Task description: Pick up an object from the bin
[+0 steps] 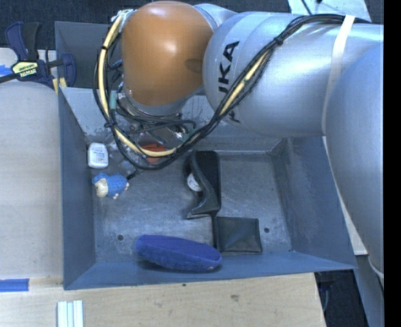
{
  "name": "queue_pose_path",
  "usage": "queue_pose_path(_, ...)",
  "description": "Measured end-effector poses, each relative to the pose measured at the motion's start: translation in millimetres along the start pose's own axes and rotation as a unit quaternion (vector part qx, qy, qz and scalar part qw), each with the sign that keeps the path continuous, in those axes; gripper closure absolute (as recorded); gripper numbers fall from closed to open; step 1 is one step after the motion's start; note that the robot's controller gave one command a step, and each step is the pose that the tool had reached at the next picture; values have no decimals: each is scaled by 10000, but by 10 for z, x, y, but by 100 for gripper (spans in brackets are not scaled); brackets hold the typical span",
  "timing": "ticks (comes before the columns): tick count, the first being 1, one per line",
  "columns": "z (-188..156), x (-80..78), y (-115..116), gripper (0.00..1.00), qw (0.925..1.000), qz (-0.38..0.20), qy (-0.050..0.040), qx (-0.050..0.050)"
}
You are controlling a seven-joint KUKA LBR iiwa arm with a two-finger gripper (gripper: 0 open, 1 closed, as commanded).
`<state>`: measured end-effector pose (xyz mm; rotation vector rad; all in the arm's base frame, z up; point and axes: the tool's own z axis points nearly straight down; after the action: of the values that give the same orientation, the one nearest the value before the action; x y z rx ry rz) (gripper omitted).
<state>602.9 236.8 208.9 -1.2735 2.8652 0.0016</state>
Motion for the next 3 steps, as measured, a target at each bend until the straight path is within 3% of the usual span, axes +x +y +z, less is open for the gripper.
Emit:
queue_pose_path(1,176,-185,-168,100,9979,-646,-10,3)
queue_pose_path(2,171,-183,-170,0,9980,-637,-10,2)
queue_pose_path(3,1363,-85,-52,0,9904,-1380,53,-12)
